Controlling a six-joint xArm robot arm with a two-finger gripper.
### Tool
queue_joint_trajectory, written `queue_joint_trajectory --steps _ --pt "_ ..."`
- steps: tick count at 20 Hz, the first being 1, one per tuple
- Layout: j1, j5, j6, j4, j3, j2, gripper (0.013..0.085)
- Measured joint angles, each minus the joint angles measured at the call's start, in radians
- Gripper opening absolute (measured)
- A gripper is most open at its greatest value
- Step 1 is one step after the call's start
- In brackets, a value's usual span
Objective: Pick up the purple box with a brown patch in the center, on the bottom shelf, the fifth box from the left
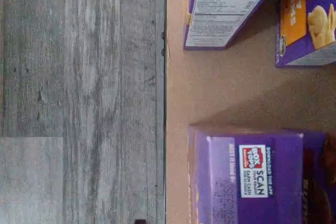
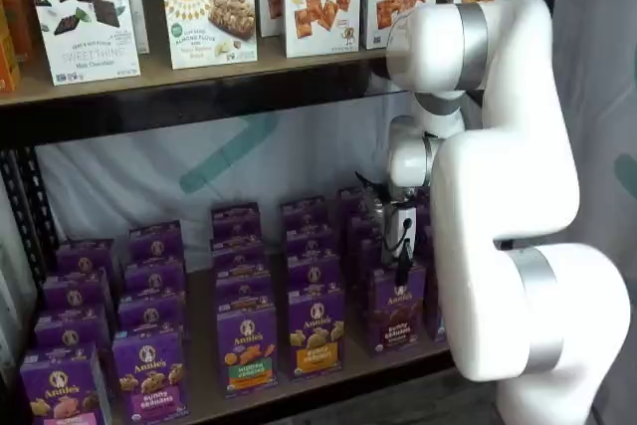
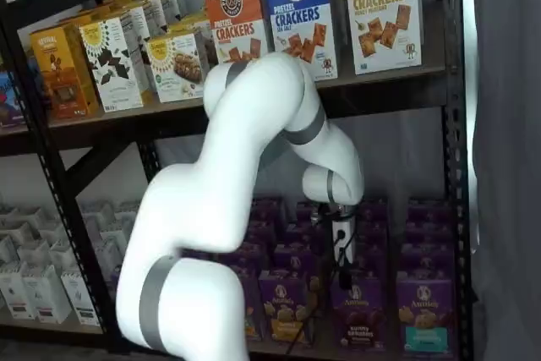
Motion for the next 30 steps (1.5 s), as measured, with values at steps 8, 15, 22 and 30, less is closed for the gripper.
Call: queue_joint_trajectory --steps 8,15,22,30 --pt "0.001 0.04 0.044 -0.049 -0.086 0.069 0.085" --pt "-0.003 0.05 0.062 -0.075 -0.131 0.117 0.085" --pt "-0.01 0.075 0.071 -0.093 -0.167 0.155 0.081" --pt "-0.01 0.073 0.055 -0.076 -0.176 0.172 0.065"
